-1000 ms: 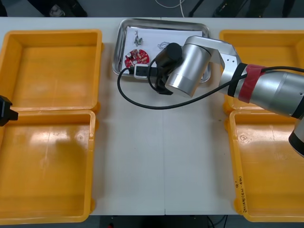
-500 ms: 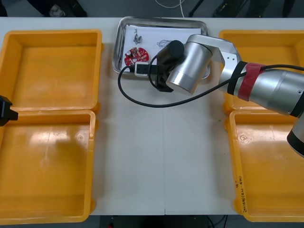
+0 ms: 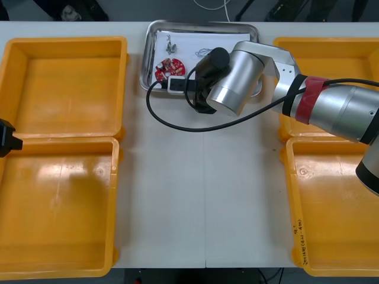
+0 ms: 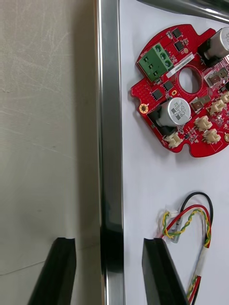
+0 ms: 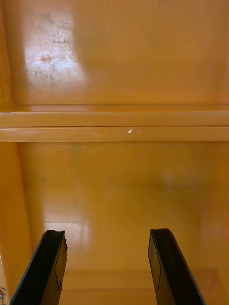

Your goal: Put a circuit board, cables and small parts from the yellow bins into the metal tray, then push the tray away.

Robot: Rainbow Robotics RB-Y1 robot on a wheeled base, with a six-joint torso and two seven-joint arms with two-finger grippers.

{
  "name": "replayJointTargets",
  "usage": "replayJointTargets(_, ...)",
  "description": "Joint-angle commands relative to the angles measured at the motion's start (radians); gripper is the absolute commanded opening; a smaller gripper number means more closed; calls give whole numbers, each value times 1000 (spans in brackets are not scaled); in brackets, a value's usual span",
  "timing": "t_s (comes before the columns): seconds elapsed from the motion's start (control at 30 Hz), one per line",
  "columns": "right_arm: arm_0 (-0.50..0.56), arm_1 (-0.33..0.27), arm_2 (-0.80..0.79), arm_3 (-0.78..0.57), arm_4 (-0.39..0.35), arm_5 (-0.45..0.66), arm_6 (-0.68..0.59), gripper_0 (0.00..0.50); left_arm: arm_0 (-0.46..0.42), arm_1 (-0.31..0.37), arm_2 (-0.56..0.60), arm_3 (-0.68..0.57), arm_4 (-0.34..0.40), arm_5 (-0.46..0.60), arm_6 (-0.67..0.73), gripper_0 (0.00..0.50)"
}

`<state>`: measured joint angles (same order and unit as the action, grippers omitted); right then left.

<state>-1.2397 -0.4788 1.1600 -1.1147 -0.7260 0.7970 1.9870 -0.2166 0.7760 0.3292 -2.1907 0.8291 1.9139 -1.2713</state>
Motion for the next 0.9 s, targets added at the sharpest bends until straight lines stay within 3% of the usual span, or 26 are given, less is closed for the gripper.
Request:
replayJointTargets(0.03, -52, 15, -46, 3, -21, 8, 36, 500, 13, 43, 30, -29, -10, 6, -85, 500)
replayJointTargets(0.23, -57, 19, -89, -27, -23, 93, 42, 500, 13, 43, 30, -29, -10, 6, -85, 500)
replayJointTargets(0.43, -55, 28, -174, -73, -66, 252, 33, 500, 13, 43, 30, -29, -10, 6, -85, 500)
replayJointTargets(0.77, 12, 20, -335, -249, -73, 525, -27, 500, 13, 43, 30, -29, -10, 6, -85, 500)
replayJointTargets(0.9, 57, 2, -387, -375, -49, 634, -129, 500, 13, 43, 30, -29, -10, 6, -85, 500)
